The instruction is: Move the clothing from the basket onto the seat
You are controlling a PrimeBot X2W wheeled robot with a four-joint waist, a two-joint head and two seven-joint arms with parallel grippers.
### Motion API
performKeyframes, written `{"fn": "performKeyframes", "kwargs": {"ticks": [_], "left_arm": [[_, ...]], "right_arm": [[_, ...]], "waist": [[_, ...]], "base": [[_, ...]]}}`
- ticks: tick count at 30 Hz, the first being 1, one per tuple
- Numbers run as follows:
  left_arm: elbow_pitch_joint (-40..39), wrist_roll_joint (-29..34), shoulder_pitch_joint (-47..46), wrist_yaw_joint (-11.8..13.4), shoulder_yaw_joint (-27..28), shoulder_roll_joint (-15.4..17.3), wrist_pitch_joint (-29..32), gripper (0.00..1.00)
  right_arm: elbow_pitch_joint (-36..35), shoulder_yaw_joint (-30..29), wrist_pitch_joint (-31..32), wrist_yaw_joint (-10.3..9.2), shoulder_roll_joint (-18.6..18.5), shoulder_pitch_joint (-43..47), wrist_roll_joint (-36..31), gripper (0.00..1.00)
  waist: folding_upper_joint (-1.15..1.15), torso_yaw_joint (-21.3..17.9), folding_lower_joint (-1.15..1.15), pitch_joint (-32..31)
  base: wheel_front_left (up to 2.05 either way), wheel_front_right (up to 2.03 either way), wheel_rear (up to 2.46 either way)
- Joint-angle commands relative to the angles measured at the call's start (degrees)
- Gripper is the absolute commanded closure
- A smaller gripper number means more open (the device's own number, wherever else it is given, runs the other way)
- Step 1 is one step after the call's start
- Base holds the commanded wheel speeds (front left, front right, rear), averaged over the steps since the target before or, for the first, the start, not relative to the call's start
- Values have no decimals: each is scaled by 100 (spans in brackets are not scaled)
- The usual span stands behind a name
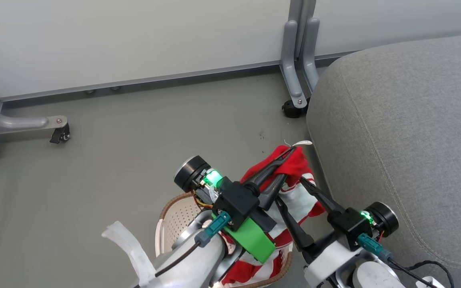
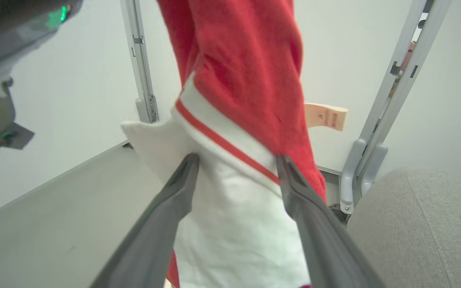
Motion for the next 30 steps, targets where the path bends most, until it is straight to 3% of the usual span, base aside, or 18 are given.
{"fn": "performKeyframes", "kwargs": {"ticks": [1,12,13,14,25,30], "left_arm": [[-35,-22,-100,-1,-50,-6,25,100],[-224,-186,-166,104,-291,-8,92,100],[-216,-199,-156,107,-295,-8,90,100],[-202,-204,-146,114,-297,-8,87,100],[345,-345,100,146,-288,176,92,100],[537,-419,209,31,-385,320,76,100]], "right_arm": [[57,-51,-18,0,30,-82,-18,0],[380,-162,-18,0,166,-87,138,0],[419,-101,-18,0,142,-93,152,73],[429,-110,-18,0,136,-98,178,100],[382,-382,-18,0,137,309,492,100],[357,-415,-18,0,132,275,625,100]], "waist": [[0,32,0,-41],[0,155,0,-169],[0,165,0,-176],[0,170,0,-178],[0,148,0,-125],[0,83,0,-56]], "base": [[0,0,0],[0,0,0],[0,0,0],[0,0,0],[0,0,0],[0,0,0]]}}
